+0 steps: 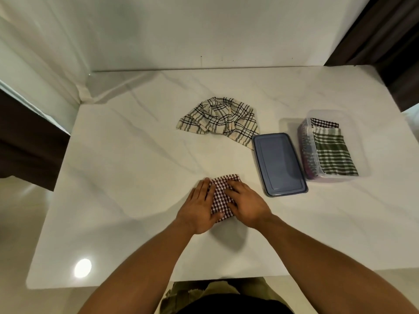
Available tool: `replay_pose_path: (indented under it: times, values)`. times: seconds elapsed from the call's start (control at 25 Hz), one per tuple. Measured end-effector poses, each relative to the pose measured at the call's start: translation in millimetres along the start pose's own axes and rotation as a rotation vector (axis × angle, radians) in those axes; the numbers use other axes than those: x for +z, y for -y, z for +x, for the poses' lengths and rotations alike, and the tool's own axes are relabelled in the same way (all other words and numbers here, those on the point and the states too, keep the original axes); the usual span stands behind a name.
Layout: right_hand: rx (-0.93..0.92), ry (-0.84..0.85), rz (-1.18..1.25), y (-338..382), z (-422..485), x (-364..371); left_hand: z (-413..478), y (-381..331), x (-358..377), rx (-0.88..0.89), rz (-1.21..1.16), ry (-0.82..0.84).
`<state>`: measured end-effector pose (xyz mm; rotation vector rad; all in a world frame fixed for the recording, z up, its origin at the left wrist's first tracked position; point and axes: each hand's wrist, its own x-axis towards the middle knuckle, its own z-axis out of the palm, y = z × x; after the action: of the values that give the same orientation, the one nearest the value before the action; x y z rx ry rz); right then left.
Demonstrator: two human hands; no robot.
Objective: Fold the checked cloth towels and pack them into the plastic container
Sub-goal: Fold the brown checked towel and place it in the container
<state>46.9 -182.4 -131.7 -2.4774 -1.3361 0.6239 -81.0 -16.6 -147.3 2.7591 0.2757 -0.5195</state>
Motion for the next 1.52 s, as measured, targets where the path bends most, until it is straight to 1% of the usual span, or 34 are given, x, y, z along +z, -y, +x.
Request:
replay_pose_path:
  times: [0.08,0.12,0.16,0.24,0.28,0.36,0.44,0.52,0.56,0.64,0.72,0.8,0.92,1.0,1.12,1.16,1.2,1.28,1.32,1.36,1.4,1.48,1.52]
  values:
    - [0.019,0.036,0.015,3.0,3.0,-5.1,4.3,-4.7,-8.1,-0.033,-0.039,0.036]
    - [0.033,0.032,0.023,6.2,3.1,-9.3,5.9,-8.4,-14.7,-0.056,-0.07,0.014]
    - [0.06,-0.007,0.025,9.5,2.8,-12.7,7.8,-11.9,-21.7,-0.084,-0.104,-0.022]
    - [0.179,-0.111,-0.002,16.0,-1.3,-17.1,10.9,-17.2,-32.6,-0.131,-0.166,-0.081]
    - [0.278,-0.114,-0.006,18.8,-5.0,-17.2,10.7,-19.3,-33.7,-0.146,-0.184,-0.086]
    - [0.45,-0.036,0.033,22.4,-12.8,-14.6,11.5,-22.0,-32.3,-0.199,-0.223,-0.044]
    - [0.527,0.032,0.108,20.5,-15.5,-10.3,13.9,-24.2,-34.4,-0.29,-0.285,0.031]
    - [0.571,0.075,0.272,16.9,-18.6,-12.2,14.5,-28.4,-42.4,-0.319,-0.353,0.125]
    - [0.584,0.087,0.37,15.3,-21.5,-15.2,14.2,-31.7,-47.0,-0.301,-0.4,0.169]
    - [0.584,0.096,0.554,13.1,-30.6,-24.0,9.4,-38.7,-56.8,-0.232,-0.516,0.246]
    - [0.551,0.039,0.674,9.6,-38.3,-36.7,7.5,-42.9,-63.2,-0.165,-0.629,0.298]
    - [0.547,-0.041,0.816,4.1,-47.5,-53.0,9.2,-50.7,-72.3,-0.159,-0.762,0.303]
    - [0.603,-0.087,1.159,-4.8,-64.1,-75.6,11.4,-69.9,-86.4,-0.167,-0.886,0.193]
    - [0.625,-0.039,1.316,-13.9,-73.7,-90.4,13.8,-84.1,-92.9,-0.194,-0.989,0.208]
    - [0.592,0.033,1.494,-38.8,-82.0,-118.2,24.0,-111.6,-102.6,-0.205,-1.208,0.279]
    - [0.57,0.01,1.595,-46.7,-83.9,-130.6,29.6,-122.3,-107.9,-0.199,-1.261,0.263]
    - [0.544,-0.049,1.709,-55.5,-85.3,-141.4,35.7,-133.9,-113.2,-0.185,-1.3,0.209]
    - [0.458,-0.193,1.937,-79.6,-89.4,-161.0,55.9,-162.9,-124.1,-0.149,-1.341,0.008]
    - [0.429,-0.227,1.982,-89.8,-90.3,-167.1,66.6,-176.2,-128.8,-0.141,-1.349,-0.104]
    - [0.422,-0.237,1.935,-102.7,-90.2,-173.3,79.7,-191.3,-133.8,-0.13,-1.322,-0.202]
    - [0.436,-0.256,1.825,-112.3,-88.1,-177.7,91.3,-203.1,-138.7,-0.127,-1.267,-0.277]
    - [0.529,-0.406,1.517,-140.4,-83.8,-194.8,116.6,-234.2,-148.3,-0.152,-1.188,-0.367]
    - [0.57,-0.485,1.384,-153.9,-81.6,-204.4,128.3,-247.0,-152.2,-0.17,-1.186,-0.383]
